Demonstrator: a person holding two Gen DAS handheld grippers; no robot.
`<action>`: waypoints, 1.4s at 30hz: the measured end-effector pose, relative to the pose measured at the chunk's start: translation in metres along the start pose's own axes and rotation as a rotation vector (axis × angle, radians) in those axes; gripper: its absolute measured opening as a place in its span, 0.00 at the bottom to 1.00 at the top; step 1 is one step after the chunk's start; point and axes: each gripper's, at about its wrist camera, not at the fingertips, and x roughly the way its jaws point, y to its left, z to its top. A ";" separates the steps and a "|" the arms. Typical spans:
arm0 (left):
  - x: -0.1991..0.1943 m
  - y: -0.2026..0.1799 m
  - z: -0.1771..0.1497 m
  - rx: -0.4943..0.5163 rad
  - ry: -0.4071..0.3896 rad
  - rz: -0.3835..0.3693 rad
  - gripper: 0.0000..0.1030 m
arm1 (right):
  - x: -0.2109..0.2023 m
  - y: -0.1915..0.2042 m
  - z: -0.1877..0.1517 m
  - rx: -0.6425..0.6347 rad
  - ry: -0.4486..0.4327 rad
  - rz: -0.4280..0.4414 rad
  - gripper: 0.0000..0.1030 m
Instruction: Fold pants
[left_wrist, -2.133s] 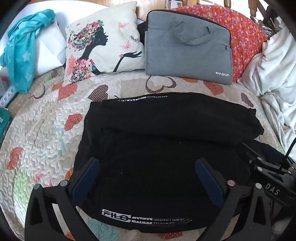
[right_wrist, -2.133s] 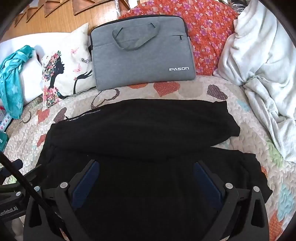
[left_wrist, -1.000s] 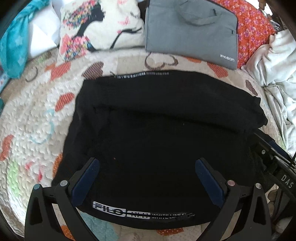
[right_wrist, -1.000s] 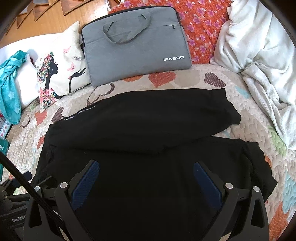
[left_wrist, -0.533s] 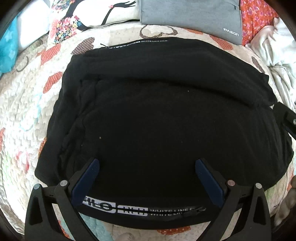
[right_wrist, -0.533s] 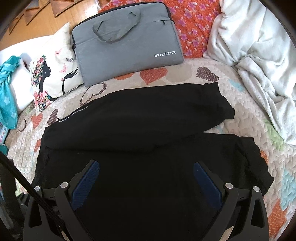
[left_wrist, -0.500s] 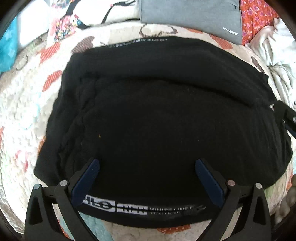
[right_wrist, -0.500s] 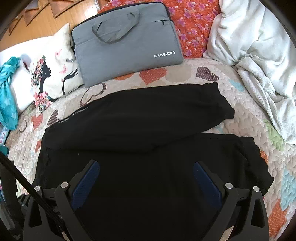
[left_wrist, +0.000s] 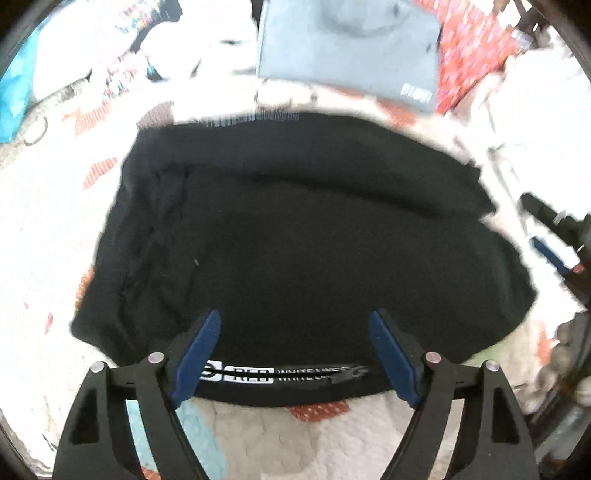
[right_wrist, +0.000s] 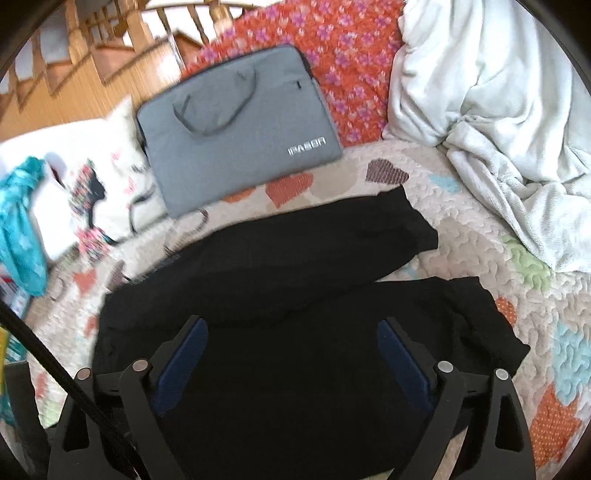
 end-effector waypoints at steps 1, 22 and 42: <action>-0.017 0.006 -0.001 -0.007 -0.048 0.000 0.80 | -0.003 -0.001 0.000 0.015 0.015 0.047 0.93; 0.024 0.137 0.033 -0.078 0.103 0.186 0.30 | -0.005 -0.060 0.046 0.034 0.036 -0.128 0.88; -0.027 0.191 -0.005 -0.279 -0.035 0.102 0.10 | -0.015 -0.095 0.041 0.145 0.061 -0.117 0.83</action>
